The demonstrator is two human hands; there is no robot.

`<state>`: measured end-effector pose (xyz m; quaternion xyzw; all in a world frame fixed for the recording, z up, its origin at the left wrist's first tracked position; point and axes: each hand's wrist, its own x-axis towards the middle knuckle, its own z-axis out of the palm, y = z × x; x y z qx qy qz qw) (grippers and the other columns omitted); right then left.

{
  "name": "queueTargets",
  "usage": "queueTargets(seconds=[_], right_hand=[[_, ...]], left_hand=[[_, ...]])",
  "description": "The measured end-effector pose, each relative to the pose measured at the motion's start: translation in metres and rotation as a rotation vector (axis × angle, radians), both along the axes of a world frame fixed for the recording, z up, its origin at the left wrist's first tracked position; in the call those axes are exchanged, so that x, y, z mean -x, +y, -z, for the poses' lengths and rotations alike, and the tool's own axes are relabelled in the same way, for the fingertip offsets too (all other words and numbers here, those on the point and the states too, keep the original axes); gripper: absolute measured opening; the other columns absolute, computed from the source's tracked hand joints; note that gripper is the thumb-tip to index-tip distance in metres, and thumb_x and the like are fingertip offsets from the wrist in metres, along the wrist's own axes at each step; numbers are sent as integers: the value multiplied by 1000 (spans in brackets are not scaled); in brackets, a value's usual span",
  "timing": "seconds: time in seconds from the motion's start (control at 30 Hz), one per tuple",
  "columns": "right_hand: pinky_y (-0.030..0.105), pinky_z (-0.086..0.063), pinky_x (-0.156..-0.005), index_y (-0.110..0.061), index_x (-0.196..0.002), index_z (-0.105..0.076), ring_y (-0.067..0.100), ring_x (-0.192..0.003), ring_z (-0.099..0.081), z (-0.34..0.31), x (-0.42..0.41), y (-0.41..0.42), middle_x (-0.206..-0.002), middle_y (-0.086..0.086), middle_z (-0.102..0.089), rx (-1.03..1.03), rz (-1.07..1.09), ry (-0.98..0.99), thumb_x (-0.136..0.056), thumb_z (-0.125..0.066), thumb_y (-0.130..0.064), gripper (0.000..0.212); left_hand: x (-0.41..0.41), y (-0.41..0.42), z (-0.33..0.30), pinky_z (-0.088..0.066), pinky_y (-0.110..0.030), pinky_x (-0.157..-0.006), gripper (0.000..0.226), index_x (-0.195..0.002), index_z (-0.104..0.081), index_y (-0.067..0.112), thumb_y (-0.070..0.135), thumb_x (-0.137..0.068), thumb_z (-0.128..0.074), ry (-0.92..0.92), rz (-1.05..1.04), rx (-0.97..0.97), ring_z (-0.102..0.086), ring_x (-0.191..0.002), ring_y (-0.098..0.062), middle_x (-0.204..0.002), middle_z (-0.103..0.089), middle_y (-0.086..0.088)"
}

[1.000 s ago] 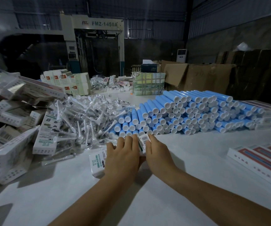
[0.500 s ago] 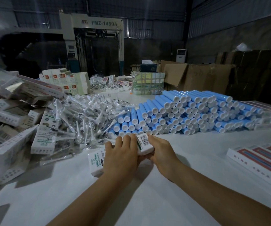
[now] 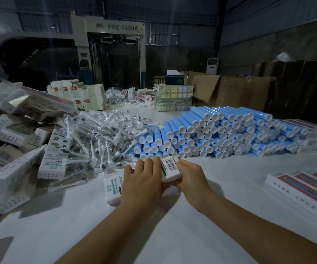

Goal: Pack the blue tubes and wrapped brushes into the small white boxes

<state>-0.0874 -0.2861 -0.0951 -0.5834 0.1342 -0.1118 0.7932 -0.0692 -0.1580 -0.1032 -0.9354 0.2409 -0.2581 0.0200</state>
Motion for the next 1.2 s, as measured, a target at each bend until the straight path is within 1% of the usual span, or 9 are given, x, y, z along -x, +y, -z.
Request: queueTargets(seconds=[0.1, 0.27, 0.43, 0.6, 0.7, 0.83, 0.97, 1.1, 1.2], right_hand=[[37, -58, -68, -1, -106, -65, 29, -88, -69, -1, 2, -1, -98, 19, -70, -47, -21, -7, -96, -42, -5, 25], [40, -59, -71, -2, -102, -68, 30, -88, -69, 1, 1, 0, -96, 18, -71, 0, 5, 11, -94, -45, -4, 25], [32, -56, -59, -4, -97, -70, 25, -81, -71, 3, 0, 3, -91, 17, -72, 8, 5, -23, -95, -43, -11, 27], [36, -59, -72, -24, -90, -69, 15, -82, -69, 7, 0, 4, -88, 0, -72, 378, -7, -74, -94, -44, -9, 29], [28, -57, -75, -35, -86, -66, 8, -85, -67, 9, 0, 3, -89, -11, -72, 568, 30, -132, -91, -52, -13, 27], [30, -55, -76, -26, -81, -61, 16, -86, -64, 10, -2, -1, -92, 2, -67, 569, 199, -150, -84, -66, -11, 17], [32, -55, -71, -16, -77, -61, 17, -83, -64, 12, 0, -1, -88, 5, -67, 636, 196, -177, -83, -64, -5, 13], [13, -42, -61, -14, -69, -56, 8, -73, -54, 12, 3, 2, -79, 1, -57, 864, 244, -298, -82, -59, 1, 20], [10, -37, -58, -15, -66, -52, 4, -68, -49, 12, 5, 3, -74, -3, -51, 905, 254, -349, -80, -58, 5, 25]], left_hand=[[-6, 0, 7, -30, -43, -95, 73, -147, -15, 12, 61, -95, -29, -11, -7, 2, -38, -123, -27, -141, -37, -6], [-5, 0, 7, -32, -44, -93, 73, -147, -17, 10, 60, -95, -27, -46, -13, -42, -40, -121, -27, -138, -40, -7], [-5, -1, 6, -33, -44, -94, 71, -148, -17, 9, 57, -97, -26, -33, -10, -46, -41, -121, -29, -137, -42, -8], [-5, 2, 5, -35, -43, -92, 71, -146, -22, 11, 60, -95, -28, -44, -30, -29, -44, -119, -27, -136, -44, -6], [-9, 6, 5, -35, -41, -90, 69, -144, -24, 12, 60, -94, -32, -54, -85, -9, -43, -119, -25, -136, -42, -6], [-13, 9, 4, -35, -41, -88, 72, -142, -24, 13, 62, -91, -36, -46, -133, 21, -43, -120, -25, -133, -43, -4], [-13, 8, 5, -35, -42, -89, 71, -141, -23, 13, 63, -92, -35, -57, -129, 16, -43, -118, -25, -132, -43, -5], [-4, 9, 1, -42, -41, -79, 72, -133, -44, 11, 64, -84, -50, -66, -133, -35, -54, -102, -24, -118, -55, -5], [-3, 10, 1, -46, -40, -66, 70, -115, -63, 9, 62, -70, -69, -133, -93, -23, -60, -84, -24, -98, -63, -6]])
